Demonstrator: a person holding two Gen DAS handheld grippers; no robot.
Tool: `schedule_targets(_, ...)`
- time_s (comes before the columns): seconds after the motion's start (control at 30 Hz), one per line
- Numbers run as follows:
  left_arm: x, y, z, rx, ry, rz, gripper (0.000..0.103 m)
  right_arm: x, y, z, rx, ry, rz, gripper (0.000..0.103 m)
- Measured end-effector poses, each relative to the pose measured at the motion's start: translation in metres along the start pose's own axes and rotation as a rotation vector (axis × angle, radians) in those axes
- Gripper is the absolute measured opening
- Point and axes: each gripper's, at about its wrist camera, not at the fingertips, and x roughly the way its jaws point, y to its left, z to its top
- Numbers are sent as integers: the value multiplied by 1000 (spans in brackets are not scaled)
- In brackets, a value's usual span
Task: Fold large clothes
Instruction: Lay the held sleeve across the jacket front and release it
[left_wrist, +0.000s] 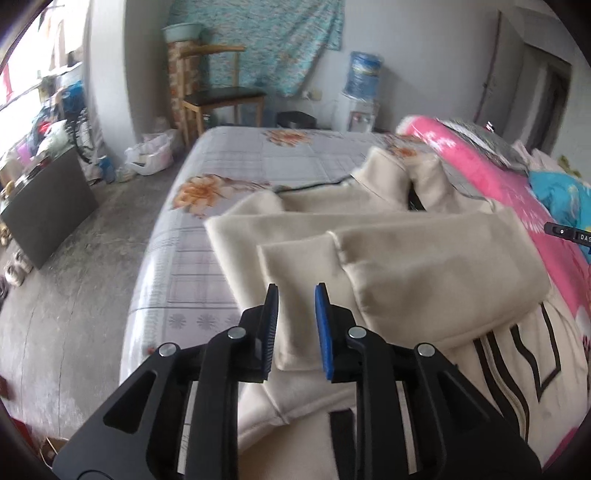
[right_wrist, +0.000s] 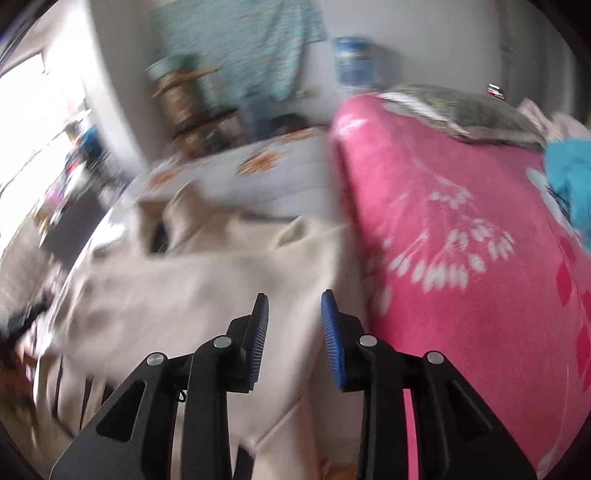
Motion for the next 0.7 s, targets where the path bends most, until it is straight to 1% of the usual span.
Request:
schedule_targets(0.03,3,-3,0,8,10,6,19,1,4,-1,-22,14,-3,31)
schedule_targets(0.1,12,-7,2,13,33,20,19,7,15,1,-75,37,-17,36)
schedule_targets(0.13,15,-8,4,8,37,22,19,9,18,3,-89,38,-26,40)
schedule_targets(0.17,19,-9,8,2,39,22,19,14,25,8,-112,45,-19,45)
schedule_targets(0.23,26,-11,17,-1,52,15,22,23,39,17,-154,58,6,50)
schedule_targets(0.27,30,-12,19,-2,58,10,27,27,45,21,-169,63,12,52)
schedule_targets(0.3,34,-13,24,1,69,-1,29,35,55,28,-200,72,23,53)
schedule_targets(0.37,41,-18,32,13,86,-22,42,51,72,38,-257,87,52,55)
schedule_targets(0.43,50,-24,42,31,99,-44,50,70,87,46,-317,108,73,60)
schedule_targets(0.53,74,-37,58,79,124,-37,50,97,101,56,-380,139,42,60)
schedule_targets(0.63,94,-47,64,125,145,-17,50,114,108,58,-428,183,22,60)
schedule_targets(0.67,103,-50,65,148,153,-6,50,117,110,57,-453,197,15,52)
schedule_targets(0.7,107,-51,64,164,159,1,49,118,110,55,-467,206,15,40)
